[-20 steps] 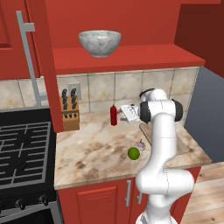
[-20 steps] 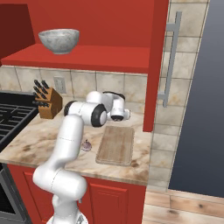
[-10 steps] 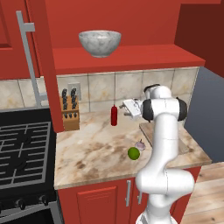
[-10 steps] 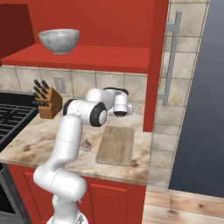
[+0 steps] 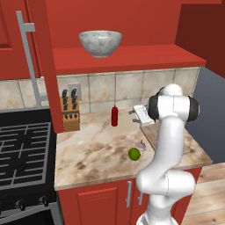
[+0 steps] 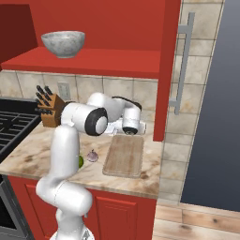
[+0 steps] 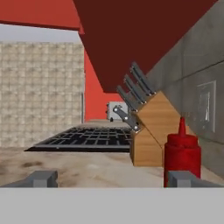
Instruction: Open the cabinet. Place the bowl and condiment on the counter. Then place the lime and garlic on the cutting board.
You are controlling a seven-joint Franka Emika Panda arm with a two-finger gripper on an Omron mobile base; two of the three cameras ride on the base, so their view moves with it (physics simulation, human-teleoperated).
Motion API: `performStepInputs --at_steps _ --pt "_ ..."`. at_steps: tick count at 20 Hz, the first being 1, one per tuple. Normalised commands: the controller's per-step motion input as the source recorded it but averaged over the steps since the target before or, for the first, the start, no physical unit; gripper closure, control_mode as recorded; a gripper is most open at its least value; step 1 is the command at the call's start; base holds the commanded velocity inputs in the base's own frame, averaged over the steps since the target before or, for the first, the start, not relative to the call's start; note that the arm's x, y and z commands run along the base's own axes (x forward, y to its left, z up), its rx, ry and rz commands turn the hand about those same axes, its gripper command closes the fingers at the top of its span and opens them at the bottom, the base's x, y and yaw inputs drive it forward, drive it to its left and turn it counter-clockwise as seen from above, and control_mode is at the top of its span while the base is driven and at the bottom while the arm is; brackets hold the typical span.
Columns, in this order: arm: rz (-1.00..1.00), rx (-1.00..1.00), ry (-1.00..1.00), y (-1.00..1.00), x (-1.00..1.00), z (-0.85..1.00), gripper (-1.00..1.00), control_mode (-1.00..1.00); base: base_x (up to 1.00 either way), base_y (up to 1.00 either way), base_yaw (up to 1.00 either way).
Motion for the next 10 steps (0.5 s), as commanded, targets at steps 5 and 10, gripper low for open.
performStepInputs --at_steps 5,10 --pt "-0.22 0.00 0.00 -0.02 -0.93 0.34 -1.00 -1.00 0.00 0.00 0.00" --pt "-0.20 0.00 0.00 -0.01 -0.80 0.75 -1.00 -1.00 0.00 0.00 0.00"
